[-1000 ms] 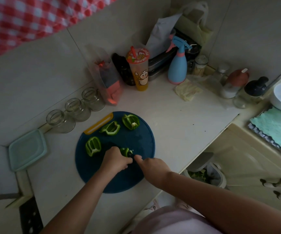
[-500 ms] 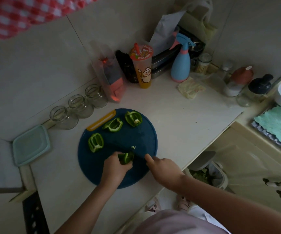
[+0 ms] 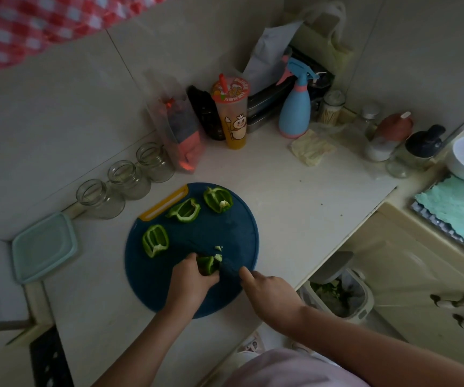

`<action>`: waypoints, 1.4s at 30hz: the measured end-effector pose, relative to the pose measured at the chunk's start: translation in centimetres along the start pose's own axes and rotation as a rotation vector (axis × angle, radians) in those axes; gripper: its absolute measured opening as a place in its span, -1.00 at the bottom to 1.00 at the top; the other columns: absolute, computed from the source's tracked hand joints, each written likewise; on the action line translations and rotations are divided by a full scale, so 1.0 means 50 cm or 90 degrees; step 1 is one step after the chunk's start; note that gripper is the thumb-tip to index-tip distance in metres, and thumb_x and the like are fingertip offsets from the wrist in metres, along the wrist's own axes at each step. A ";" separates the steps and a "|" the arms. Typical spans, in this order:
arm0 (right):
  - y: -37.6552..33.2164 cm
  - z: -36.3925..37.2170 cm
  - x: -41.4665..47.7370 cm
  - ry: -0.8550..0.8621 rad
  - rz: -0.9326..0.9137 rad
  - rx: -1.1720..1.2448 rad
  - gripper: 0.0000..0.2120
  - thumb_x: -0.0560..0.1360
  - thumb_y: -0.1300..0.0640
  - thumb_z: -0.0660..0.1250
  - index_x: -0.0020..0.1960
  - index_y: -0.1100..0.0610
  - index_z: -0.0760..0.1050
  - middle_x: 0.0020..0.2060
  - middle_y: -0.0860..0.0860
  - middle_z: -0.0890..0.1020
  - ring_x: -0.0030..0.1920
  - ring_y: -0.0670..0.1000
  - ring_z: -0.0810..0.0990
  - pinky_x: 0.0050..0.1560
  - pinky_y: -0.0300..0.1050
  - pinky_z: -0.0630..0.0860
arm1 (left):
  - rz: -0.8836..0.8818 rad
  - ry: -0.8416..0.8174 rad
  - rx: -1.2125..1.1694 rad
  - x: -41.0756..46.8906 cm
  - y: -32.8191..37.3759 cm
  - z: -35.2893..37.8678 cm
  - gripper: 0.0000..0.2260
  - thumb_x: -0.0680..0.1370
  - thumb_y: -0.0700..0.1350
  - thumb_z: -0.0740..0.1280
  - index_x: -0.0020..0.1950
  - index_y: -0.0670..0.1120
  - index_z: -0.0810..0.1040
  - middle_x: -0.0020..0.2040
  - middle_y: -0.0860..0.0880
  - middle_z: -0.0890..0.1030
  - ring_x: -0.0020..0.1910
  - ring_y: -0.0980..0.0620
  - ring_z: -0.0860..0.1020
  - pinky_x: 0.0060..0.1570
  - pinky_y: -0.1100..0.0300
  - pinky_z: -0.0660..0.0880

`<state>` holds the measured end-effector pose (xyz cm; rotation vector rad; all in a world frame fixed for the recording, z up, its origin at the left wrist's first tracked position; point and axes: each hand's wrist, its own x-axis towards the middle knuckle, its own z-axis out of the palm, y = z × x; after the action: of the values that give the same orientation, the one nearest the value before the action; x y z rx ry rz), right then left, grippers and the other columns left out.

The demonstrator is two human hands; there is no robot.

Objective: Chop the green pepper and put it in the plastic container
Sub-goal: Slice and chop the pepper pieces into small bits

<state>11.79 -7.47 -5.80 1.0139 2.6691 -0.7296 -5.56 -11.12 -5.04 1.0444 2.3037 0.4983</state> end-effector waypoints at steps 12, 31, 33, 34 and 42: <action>-0.012 -0.008 0.005 -0.018 -0.011 -0.038 -0.57 0.59 0.25 0.05 0.43 0.14 0.07 0.05 0.19 0.46 -0.15 0.22 0.54 -0.27 -0.01 0.37 | 0.005 -0.014 0.026 -0.001 0.009 -0.013 -0.73 0.35 -0.07 0.50 -0.19 -0.16 0.46 -0.21 -0.07 0.55 -0.22 0.00 0.52 -0.27 0.24 0.36; -0.026 0.000 0.026 -0.041 0.030 0.022 -0.59 0.54 0.31 0.07 0.35 0.11 0.13 -0.25 0.12 0.39 -0.28 0.14 0.42 -0.28 0.01 0.40 | -0.002 -0.055 -0.004 0.006 0.003 -0.013 -0.77 0.38 -0.09 0.49 -0.13 -0.13 0.47 -0.17 -0.06 0.56 -0.19 0.04 0.52 -0.27 0.30 0.34; -0.035 -0.001 0.032 -0.046 0.026 0.006 -0.60 0.55 0.31 0.05 0.36 0.13 0.12 -0.15 0.19 0.48 -0.27 0.14 0.42 -0.27 0.00 0.37 | -0.008 -0.060 -0.005 0.006 0.002 -0.013 -0.77 0.38 -0.09 0.49 -0.14 -0.13 0.47 -0.18 -0.05 0.56 -0.19 0.04 0.52 -0.27 0.28 0.35; -0.040 0.000 0.038 -0.048 0.025 -0.004 -0.60 0.56 0.30 0.05 0.37 0.14 0.11 -0.09 0.22 0.50 -0.26 0.16 0.43 -0.27 0.00 0.36 | -0.014 -0.062 -0.008 0.006 0.000 -0.014 -0.77 0.38 -0.09 0.49 -0.14 -0.13 0.47 -0.18 -0.05 0.56 -0.19 0.04 0.53 -0.27 0.27 0.36; -0.030 -0.011 0.072 -0.012 0.023 0.094 -0.73 0.60 0.19 0.09 0.28 0.15 0.18 -0.16 0.17 0.54 -0.18 0.21 0.55 -0.26 -0.03 0.38 | -0.010 -0.035 -0.052 -0.011 -0.015 -0.011 -0.65 0.36 -0.12 0.51 0.10 -0.14 0.55 -0.06 -0.07 0.63 -0.08 0.04 0.57 -0.15 0.30 0.42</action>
<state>8.11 -6.13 -5.99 1.0823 2.6055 -0.9350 -6.04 -12.08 -4.85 0.9885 2.2229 0.5468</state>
